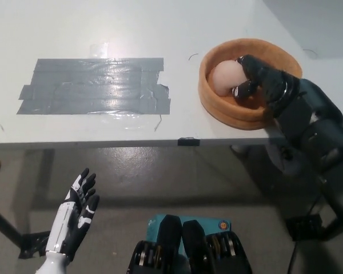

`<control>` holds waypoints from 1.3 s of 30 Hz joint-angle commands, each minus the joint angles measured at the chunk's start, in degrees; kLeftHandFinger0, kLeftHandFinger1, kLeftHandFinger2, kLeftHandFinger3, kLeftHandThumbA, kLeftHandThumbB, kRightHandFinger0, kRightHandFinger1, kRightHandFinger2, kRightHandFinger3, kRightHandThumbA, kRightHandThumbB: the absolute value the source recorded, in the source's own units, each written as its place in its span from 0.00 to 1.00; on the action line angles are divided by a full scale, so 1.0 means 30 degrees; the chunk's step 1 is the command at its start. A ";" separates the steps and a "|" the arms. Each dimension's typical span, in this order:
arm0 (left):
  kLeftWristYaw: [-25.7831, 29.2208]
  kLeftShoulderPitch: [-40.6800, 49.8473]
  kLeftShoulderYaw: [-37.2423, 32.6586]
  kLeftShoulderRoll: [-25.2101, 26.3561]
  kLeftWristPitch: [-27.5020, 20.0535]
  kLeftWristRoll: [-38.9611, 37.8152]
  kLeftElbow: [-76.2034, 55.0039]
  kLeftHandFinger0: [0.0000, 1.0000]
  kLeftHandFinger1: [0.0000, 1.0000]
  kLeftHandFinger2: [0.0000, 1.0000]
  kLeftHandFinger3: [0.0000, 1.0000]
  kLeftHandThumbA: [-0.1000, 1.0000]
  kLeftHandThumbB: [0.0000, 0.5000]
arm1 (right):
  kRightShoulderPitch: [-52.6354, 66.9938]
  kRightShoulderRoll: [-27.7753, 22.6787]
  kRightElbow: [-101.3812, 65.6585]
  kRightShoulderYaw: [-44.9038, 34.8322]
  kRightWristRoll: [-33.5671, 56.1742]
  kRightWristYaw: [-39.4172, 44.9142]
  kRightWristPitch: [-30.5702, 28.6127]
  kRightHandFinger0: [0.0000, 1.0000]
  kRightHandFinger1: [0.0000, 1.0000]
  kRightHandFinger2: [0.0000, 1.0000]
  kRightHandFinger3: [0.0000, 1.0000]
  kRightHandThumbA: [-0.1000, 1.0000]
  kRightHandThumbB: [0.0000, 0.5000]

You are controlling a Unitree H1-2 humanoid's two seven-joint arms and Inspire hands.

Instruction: An emotional support dumpling is kept in a soft plate infront in the middle of the desk infront of the robot. The robot extends its right arm to pick up the dumpling and hands it to a person

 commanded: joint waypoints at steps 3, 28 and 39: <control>-0.0069 -0.0405 0.0009 0.0134 -0.0568 -0.0036 -0.0440 1.00 1.00 1.00 1.00 0.84 0.68 | -0.0217 0.0004 -0.0067 -0.1296 0.1008 -0.1330 -0.1855 0.20 0.70 0.95 0.90 0.00 0.30; 0.0199 -0.1145 0.0471 0.0117 -0.0307 -0.0145 -0.0365 1.00 1.00 1.00 1.00 0.84 0.67 | -0.3028 -0.0831 -0.2174 -0.9160 0.6047 -0.2441 -0.3016 0.03 0.44 0.73 0.70 0.00 0.29; 0.0089 -0.1800 0.0552 0.0118 -0.0217 -0.0264 -0.0372 1.00 1.00 1.00 1.00 0.84 0.64 | -0.1684 -0.1097 -1.0095 -1.0529 0.7717 -0.0292 -0.1373 0.00 0.34 0.56 0.55 0.00 0.27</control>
